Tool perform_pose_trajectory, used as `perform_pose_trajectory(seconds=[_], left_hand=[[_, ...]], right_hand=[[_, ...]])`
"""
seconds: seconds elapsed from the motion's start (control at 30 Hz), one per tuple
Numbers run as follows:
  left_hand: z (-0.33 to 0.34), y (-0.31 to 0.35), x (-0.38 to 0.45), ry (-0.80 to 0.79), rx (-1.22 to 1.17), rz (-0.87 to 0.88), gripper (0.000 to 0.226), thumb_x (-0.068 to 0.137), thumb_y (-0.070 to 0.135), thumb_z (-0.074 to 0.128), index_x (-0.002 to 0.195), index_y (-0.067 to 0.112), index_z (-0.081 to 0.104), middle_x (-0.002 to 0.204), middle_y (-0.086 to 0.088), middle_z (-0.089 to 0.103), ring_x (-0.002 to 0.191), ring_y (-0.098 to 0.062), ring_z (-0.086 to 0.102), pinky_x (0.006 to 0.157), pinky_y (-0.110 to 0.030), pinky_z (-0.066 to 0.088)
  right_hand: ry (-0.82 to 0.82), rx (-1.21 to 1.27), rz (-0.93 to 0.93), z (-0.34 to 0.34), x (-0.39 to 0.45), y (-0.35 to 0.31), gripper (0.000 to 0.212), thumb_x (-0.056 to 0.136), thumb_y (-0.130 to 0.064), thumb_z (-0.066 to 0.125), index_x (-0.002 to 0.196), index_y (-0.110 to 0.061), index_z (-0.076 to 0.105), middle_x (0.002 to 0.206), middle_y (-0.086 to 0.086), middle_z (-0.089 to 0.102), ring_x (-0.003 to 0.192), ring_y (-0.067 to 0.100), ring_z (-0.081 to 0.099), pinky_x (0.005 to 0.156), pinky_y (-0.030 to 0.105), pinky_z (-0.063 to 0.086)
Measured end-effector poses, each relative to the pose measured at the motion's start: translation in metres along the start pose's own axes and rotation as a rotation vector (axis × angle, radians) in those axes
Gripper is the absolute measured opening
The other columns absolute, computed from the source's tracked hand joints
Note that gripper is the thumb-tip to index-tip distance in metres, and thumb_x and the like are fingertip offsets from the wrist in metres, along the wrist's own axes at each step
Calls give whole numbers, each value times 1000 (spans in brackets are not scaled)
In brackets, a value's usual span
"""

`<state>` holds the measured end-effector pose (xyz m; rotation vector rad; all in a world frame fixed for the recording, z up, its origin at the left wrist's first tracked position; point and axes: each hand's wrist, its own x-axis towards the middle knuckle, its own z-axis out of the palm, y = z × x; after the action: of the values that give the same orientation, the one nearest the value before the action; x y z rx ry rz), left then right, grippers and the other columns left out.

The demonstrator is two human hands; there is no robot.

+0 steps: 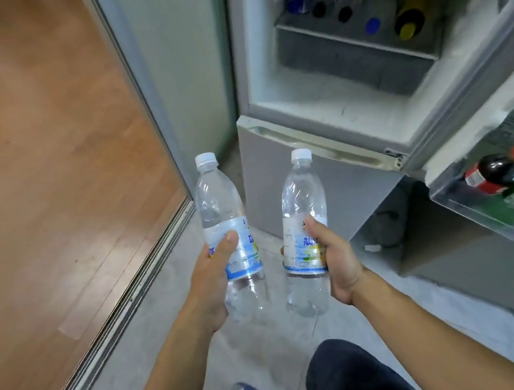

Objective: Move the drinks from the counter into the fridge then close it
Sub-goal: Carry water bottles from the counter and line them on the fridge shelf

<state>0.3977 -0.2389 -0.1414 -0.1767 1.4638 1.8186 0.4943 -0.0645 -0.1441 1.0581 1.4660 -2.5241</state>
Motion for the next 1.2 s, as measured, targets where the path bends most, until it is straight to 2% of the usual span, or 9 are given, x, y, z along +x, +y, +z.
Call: perform_pose_trajectory(seconds=[0.17,0.37,0.5,0.57,0.73,0.8,0.93,1.03,1.2], left_hand=[[25,31,48,-131,66,-25,62,77,47,75,124,9,61,93,-10,71,79,-25,67,69,-37,55],[79,72,105,-213,125,26,59,71,47,76,119,14,65,94,-10,74,80,-24,71,64,-35,56],[118,112,140,-247,146,68,52,75,45,79,117,16,66,94,-9,74,80,-22,71,64,-35,56],[143,133,156,-243,175,119,51,74,44,79,116,18,66,91,-7,74,77,-21,71,62,-35,56],[197,185,189,-264,209,243,50,70,49,75,111,23,65,88,-2,75,74,-19,73,60,-33,56],[216,206,201,-284,212,288,51,66,51,78,108,24,65,89,-3,76,75,-21,74,61,-37,58],[247,246,233,-275,198,362,48,65,50,78,107,31,66,96,1,77,88,-21,74,74,-41,59],[271,277,261,-283,187,449,41,69,43,78,105,31,64,94,6,76,89,-16,73,81,-40,58],[320,327,310,-273,321,689,32,84,25,77,107,31,54,98,10,72,91,-11,71,82,-35,57]], right_hand=[[165,54,-114,-4,20,-22,56,71,-52,75,110,-13,71,96,10,77,80,21,75,63,29,59],[253,122,-207,-28,60,-81,37,69,-56,76,87,-25,82,93,7,78,79,19,76,62,25,58],[302,148,-268,-38,83,-136,60,62,-60,78,106,-19,74,98,8,78,83,20,76,61,23,58],[333,137,-329,-44,93,-163,70,62,-60,79,116,-19,67,100,5,78,88,19,75,64,24,58],[382,134,-484,-53,114,-228,72,62,-59,75,120,-18,64,103,6,77,94,25,74,87,46,59],[393,166,-517,-55,123,-253,68,64,-59,76,119,-21,64,102,6,77,92,24,75,82,45,60],[458,151,-622,-60,143,-305,35,85,-46,71,113,-25,66,97,-2,78,88,16,75,74,32,58],[539,122,-735,-60,159,-350,19,86,-38,73,102,-27,68,99,-4,78,89,11,74,76,27,58],[641,127,-876,-65,186,-426,39,82,-37,78,115,-22,63,105,-4,75,94,13,73,78,30,59]])
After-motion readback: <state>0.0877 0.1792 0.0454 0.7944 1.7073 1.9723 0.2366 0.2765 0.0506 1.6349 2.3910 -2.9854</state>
